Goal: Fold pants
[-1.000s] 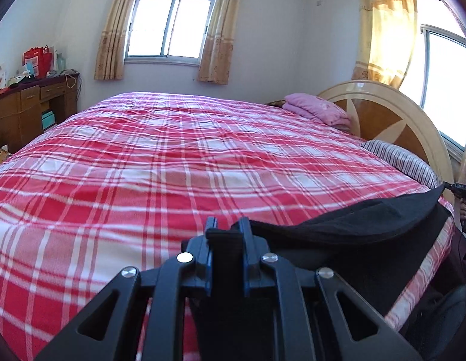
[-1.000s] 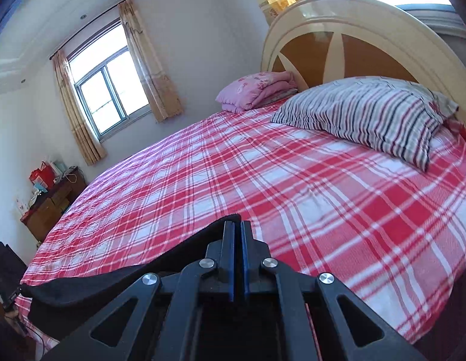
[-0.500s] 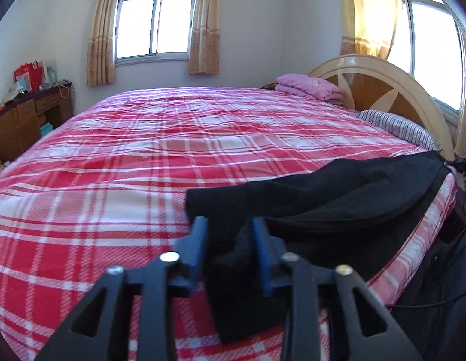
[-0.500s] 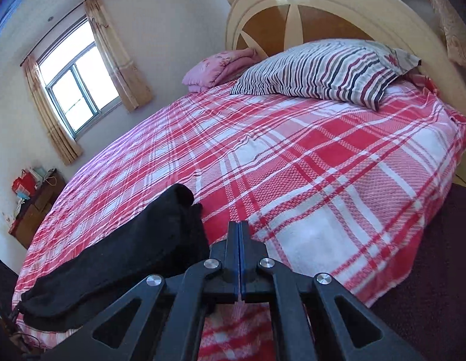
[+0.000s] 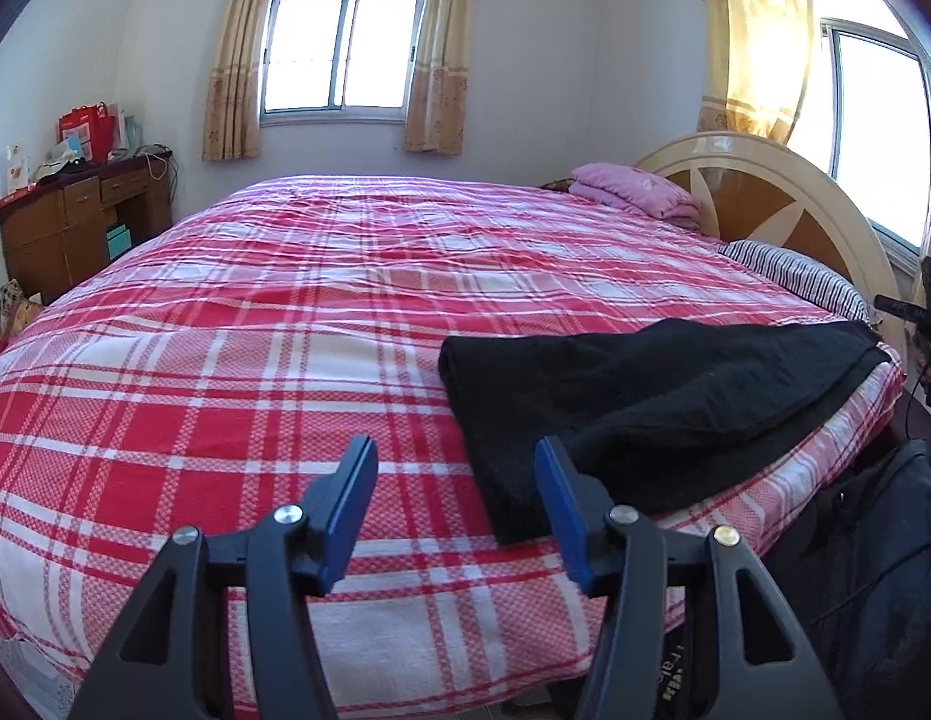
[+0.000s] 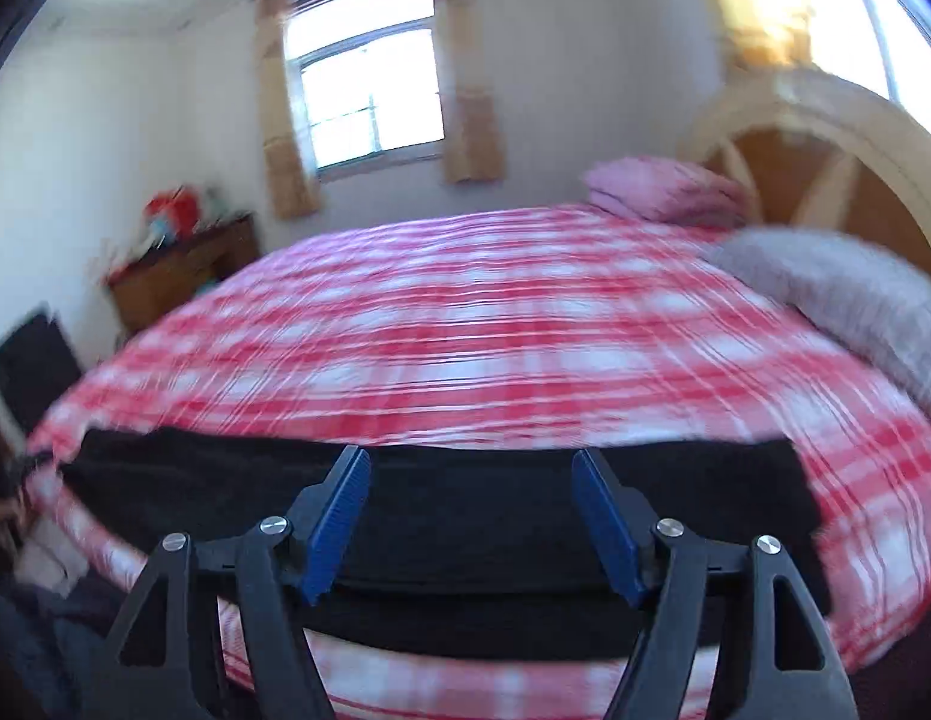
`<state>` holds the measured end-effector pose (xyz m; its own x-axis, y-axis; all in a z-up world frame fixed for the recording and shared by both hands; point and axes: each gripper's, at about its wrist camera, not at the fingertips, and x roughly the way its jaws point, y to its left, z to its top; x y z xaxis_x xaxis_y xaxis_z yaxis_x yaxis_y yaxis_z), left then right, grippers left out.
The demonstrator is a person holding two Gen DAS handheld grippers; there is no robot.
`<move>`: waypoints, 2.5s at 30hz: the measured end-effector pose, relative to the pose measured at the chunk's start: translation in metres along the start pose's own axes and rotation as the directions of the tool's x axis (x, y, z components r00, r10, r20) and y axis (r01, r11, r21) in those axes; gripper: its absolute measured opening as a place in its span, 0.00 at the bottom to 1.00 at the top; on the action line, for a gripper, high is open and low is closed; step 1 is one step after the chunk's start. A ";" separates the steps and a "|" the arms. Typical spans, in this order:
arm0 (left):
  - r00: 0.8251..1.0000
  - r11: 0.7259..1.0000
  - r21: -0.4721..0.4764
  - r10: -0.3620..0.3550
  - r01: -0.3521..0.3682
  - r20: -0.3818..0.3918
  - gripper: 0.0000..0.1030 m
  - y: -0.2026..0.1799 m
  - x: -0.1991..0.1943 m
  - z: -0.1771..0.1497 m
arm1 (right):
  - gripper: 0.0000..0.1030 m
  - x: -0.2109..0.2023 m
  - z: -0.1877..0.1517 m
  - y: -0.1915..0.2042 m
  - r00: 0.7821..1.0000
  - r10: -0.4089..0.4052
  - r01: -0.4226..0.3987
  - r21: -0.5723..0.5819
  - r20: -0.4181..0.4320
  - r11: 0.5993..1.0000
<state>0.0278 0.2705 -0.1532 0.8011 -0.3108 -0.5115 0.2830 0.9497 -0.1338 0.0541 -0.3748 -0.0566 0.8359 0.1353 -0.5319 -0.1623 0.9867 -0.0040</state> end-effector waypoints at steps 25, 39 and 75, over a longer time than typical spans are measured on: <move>0.997 0.999 0.011 -0.040 0.041 -0.070 0.56 -0.043 0.042 -0.004 | 0.03 0.089 -0.048 0.219 0.914 0.227 -0.365 -0.435 -0.337 0.823; 0.990 0.990 0.032 -0.133 0.135 -0.052 0.59 -0.030 0.015 -0.009 | 0.04 0.106 -0.065 0.222 0.882 0.220 -0.399 -0.409 -0.418 0.821; 0.971 0.948 0.215 -0.235 0.237 -0.034 0.89 -0.182 0.079 0.092 | 0.48 0.026 -0.024 0.008 0.988 0.023 -0.004 0.123 -0.154 0.992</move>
<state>0.0883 0.0695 -0.0917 0.6940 -0.5238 -0.4939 0.5711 0.8183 -0.0653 0.0616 -0.3652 -0.0906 0.7411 0.1426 -0.6561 -0.0999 0.9897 0.1023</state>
